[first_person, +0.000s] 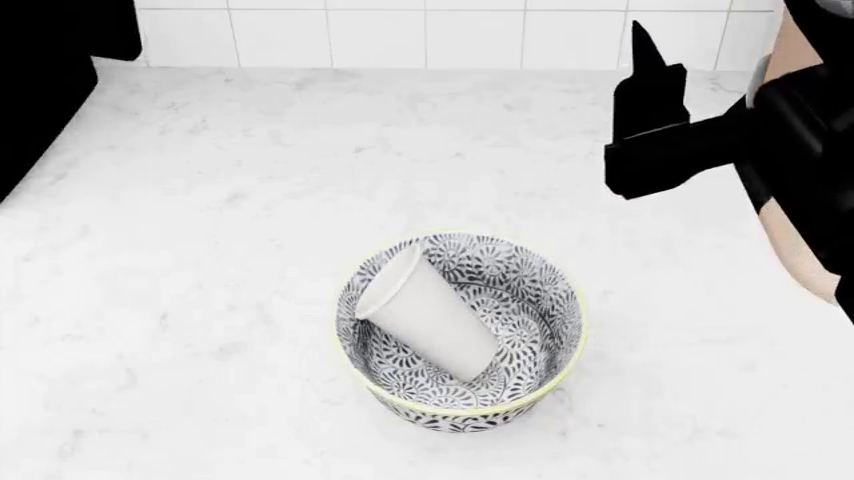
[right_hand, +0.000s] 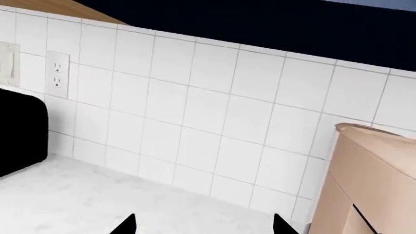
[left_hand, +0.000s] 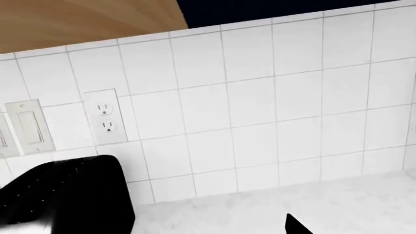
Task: Place the cup inside the bowl on the dining table and move the bowl to any counter.
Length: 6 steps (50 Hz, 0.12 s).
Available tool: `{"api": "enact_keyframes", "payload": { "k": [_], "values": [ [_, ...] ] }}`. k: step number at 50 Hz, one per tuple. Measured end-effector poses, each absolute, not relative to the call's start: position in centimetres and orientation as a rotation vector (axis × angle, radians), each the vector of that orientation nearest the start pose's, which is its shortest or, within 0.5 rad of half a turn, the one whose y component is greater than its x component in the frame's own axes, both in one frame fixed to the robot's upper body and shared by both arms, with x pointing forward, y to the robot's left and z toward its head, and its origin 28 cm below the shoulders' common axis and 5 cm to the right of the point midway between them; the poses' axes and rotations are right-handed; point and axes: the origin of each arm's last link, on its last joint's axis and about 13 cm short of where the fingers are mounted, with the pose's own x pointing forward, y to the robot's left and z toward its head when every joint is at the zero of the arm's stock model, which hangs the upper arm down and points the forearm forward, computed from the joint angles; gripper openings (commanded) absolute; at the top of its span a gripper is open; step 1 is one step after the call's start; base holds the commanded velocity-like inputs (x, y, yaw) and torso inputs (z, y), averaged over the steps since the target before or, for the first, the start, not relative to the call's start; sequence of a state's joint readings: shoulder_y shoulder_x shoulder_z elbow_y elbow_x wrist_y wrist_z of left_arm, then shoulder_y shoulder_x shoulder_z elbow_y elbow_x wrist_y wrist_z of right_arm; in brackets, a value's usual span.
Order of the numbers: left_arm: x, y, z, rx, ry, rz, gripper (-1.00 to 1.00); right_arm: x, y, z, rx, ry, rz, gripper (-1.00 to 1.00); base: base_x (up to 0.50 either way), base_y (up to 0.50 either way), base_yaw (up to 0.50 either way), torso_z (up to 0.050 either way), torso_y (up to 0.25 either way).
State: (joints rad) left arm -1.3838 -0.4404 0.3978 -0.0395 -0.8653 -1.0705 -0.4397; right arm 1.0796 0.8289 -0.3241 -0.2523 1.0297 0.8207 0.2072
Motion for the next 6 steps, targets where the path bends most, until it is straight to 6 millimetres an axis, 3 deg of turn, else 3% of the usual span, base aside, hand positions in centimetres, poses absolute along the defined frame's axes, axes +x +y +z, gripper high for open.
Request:
{"api": "enact_keyframes", "payload": {
  "k": [6],
  "values": [
    [33.6, 23.3, 35.7, 0.131, -0.081, -0.043, 1.0, 28.0, -19.4, 30.6, -0.184, -0.202, 0.216, 1.0, 0.0, 0.0, 0.0, 0.0, 0.0]
  ]
}}
